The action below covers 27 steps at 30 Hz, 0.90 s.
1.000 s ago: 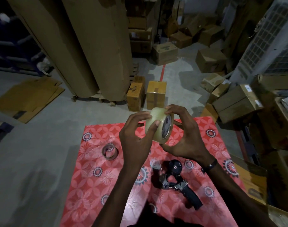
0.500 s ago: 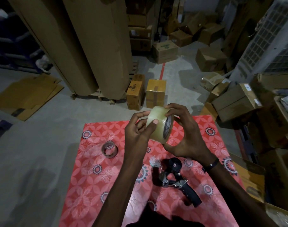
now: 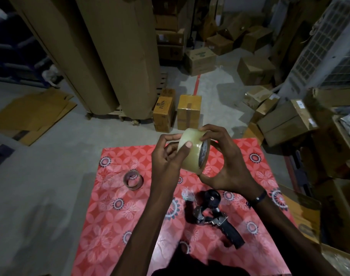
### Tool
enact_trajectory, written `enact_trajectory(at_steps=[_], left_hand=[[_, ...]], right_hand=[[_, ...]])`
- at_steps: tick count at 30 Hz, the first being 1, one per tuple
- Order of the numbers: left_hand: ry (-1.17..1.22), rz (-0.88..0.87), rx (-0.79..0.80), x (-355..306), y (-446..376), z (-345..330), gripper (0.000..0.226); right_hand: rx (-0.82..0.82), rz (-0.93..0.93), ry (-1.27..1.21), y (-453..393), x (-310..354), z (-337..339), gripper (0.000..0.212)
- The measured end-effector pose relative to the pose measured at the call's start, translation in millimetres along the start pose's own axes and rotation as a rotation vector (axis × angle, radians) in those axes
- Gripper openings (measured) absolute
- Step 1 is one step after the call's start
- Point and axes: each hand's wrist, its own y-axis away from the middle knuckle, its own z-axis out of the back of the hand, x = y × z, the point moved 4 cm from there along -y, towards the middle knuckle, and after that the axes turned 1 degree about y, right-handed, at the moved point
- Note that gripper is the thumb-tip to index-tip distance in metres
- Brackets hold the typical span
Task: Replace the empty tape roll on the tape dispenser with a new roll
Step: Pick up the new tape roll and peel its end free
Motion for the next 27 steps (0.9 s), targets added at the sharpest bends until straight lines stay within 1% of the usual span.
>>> enact_trajectory(at_steps=[3,5,7,9,11,17,22,27], left_hand=[[-0.048,-0.004,-0.025,1,-1,1,0.017],[-0.215,-0.105,-0.016,-1,-2,3,0.017],[-0.398,-0.239,0.030,-4,-3,5,0.021],[-0.461,-0.299,0.096,-5,-6,8,0.019],[-0.449,-0.280,0.112,-2,-10,13,0.015],[-0.360,-0.212,0.003,11,-7,18,0.008],[-0.328,-0.176,-0.086,23,2,17,0.004],[-0.272,-0.133,-0.186,37,8,25,0.007]], right_hand=[[0.017,0.003,-0.004,0,0,1,0.080],[0.013,-0.011,-0.027,2,-2,5,0.080],[0.030,-0.023,-0.042,2,-4,8,0.081],[0.073,-0.025,-0.029,2,-6,10,0.082],[0.119,-0.029,-0.014,2,-8,12,0.087],[0.215,-0.132,-0.051,4,-21,16,0.110],[0.338,-0.220,-0.091,9,-35,8,0.107],[0.425,-0.364,-0.218,17,-36,1,0.113]])
